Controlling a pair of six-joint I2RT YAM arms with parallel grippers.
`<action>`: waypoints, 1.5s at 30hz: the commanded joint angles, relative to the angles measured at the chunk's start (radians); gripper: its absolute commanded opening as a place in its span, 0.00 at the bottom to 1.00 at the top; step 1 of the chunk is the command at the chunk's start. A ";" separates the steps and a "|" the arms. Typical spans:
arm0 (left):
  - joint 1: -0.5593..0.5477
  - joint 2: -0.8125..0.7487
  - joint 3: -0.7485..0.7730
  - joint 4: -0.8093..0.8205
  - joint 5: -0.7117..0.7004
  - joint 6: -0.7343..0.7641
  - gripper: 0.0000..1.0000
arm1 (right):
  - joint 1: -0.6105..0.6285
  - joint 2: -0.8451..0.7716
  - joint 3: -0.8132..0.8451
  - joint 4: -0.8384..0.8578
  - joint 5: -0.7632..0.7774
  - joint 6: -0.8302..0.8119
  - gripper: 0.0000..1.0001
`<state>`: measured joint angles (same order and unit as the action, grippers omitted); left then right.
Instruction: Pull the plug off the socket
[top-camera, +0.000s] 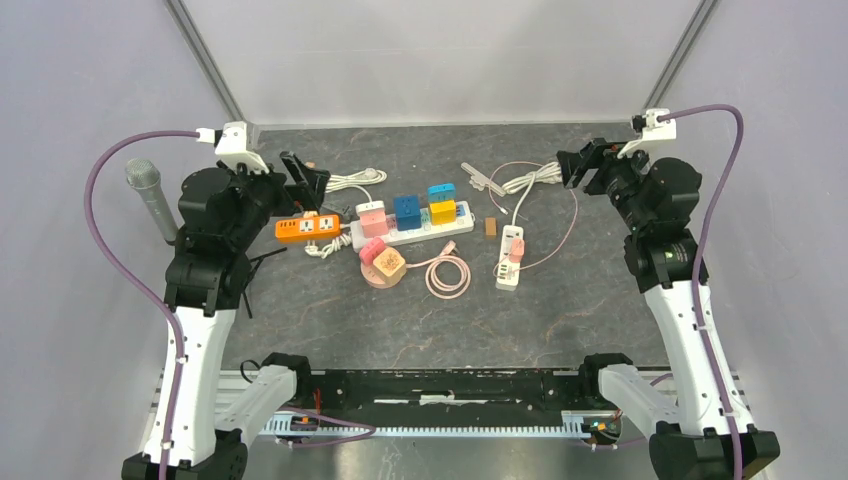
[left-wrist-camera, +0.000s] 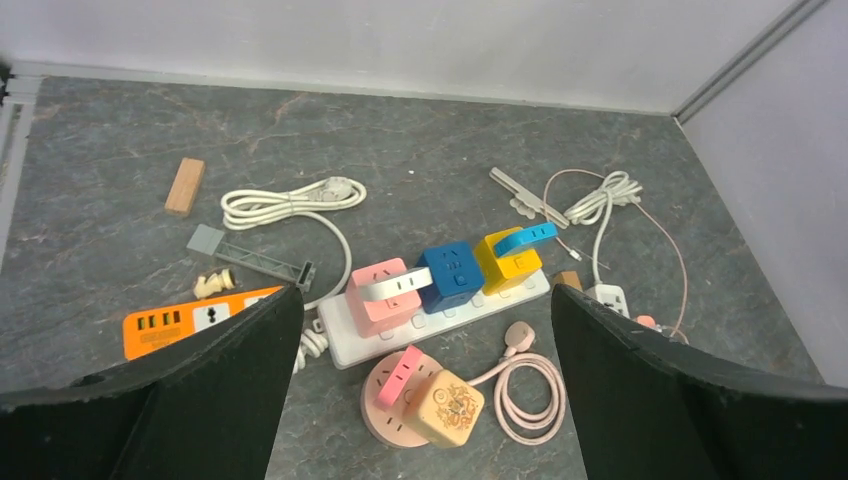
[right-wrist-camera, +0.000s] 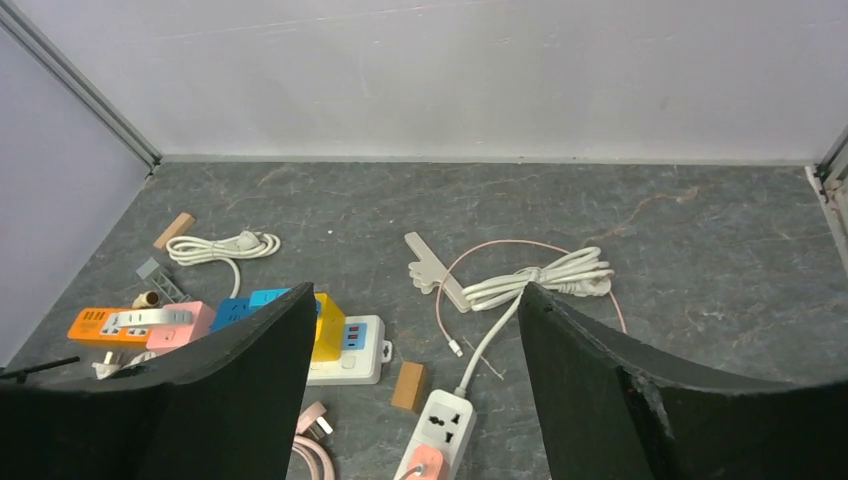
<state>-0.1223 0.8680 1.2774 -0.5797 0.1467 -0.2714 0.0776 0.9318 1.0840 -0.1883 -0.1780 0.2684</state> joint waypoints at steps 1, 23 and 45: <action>-0.004 0.007 0.037 -0.013 -0.075 0.006 1.00 | -0.003 0.010 0.005 0.043 0.016 0.049 0.79; -0.011 -0.227 -0.284 0.100 0.320 -0.121 1.00 | -0.003 0.067 -0.057 -0.078 -0.154 0.213 0.85; -0.222 0.161 -0.359 0.448 0.381 -0.308 0.97 | 0.312 0.442 -0.055 -0.318 0.389 0.091 0.73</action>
<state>-0.2836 0.9443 0.8761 -0.2081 0.5995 -0.5373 0.3660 1.2900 0.9287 -0.4446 0.0704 0.3645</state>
